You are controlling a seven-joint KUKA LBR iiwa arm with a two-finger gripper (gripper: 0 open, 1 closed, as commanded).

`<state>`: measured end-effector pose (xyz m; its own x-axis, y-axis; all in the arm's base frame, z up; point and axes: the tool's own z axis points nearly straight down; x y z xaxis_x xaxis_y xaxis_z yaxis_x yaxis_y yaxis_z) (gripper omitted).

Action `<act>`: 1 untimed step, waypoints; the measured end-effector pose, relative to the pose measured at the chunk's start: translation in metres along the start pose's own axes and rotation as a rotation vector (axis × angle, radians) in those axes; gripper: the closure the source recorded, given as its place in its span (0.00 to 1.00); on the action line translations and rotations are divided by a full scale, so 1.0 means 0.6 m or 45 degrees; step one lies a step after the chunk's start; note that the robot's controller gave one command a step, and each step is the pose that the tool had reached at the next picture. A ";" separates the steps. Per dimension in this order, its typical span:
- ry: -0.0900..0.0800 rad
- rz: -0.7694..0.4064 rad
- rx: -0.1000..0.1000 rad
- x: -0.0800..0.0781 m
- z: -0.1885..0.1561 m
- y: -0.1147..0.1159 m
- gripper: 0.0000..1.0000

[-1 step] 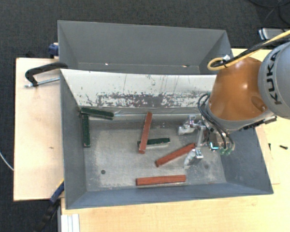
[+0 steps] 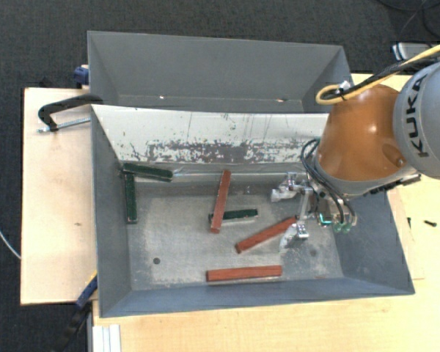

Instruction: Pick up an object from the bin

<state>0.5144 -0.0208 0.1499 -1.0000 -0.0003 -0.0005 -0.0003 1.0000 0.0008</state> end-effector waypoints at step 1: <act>0.010 -0.004 0.000 0.006 0.124 0.015 1.00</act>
Offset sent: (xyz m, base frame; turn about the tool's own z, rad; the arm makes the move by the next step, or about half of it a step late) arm 0.0000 0.0000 0.0000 0.0000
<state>0.5110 -0.0118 0.0757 -1.0000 -0.0031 0.0071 -0.0031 1.0000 0.0008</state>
